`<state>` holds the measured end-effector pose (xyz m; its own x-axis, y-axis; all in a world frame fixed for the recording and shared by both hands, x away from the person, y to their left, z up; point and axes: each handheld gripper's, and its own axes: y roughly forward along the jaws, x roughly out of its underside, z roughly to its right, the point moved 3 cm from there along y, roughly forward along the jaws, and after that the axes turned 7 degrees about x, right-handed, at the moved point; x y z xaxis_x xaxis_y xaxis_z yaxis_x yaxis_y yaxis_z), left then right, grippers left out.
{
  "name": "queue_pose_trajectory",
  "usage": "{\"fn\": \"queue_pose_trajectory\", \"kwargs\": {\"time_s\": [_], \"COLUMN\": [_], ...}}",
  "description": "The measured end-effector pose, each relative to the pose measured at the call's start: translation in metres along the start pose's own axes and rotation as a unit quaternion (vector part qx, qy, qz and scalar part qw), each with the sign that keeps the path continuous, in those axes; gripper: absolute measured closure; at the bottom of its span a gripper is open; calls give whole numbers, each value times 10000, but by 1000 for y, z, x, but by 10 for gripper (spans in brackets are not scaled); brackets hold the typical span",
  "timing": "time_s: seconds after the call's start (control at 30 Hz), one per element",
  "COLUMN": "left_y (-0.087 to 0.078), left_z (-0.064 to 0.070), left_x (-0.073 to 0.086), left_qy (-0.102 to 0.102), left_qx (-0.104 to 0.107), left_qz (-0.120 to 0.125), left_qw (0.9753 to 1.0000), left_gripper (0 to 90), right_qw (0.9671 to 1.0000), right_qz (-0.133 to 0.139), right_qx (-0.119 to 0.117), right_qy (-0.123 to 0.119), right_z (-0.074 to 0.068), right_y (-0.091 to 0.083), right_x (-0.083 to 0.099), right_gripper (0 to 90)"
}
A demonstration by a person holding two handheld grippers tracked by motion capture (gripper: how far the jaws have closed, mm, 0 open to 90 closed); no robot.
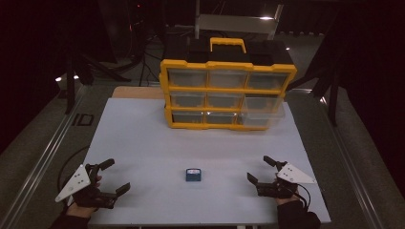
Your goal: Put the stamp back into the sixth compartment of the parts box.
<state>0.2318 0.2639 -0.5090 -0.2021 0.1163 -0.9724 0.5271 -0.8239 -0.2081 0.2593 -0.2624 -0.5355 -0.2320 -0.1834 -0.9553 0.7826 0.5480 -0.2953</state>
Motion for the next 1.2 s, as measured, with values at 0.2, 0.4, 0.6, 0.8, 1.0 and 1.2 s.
{"fn": "queue_pose_trajectory", "kwargs": {"time_s": [0.2, 0.4, 0.6, 0.8, 1.0, 1.2], "left_y": [6, 16, 31, 43, 51, 60], "left_z": [-3, -5, -3, -2, -2, 0], "left_x": [-29, -54, -72, -81, -85, -96], "left_qy": [99, 224, 346, 341, 302, 322], "left_qx": [273, 506, 827, 1054, 1192, 1386], "left_qz": [106, 161, 110, 85, 2, 61], "left_qw": [9995, 9983, 9959, 9938, 9924, 9898], "left_gripper": [3, 4, 4, 4, 4, 4], "right_qw": [10000, 10000, 10000, 10000, 10000, 10000], "right_qz": [9, 9, 4, -8, -1, -10], "right_qx": [8, -7, -25, -64, -70, -78], "right_qy": [-5, 31, 38, 12, 14, 24], "right_z": [-1, -1, -1, -1, -1, -2], "right_y": [0, 0, 0, 0, 0, 1], "right_x": [-1, -1, -1, 0, 0, 0], "right_gripper": [107, 108, 108, 108, 108, 108]}}
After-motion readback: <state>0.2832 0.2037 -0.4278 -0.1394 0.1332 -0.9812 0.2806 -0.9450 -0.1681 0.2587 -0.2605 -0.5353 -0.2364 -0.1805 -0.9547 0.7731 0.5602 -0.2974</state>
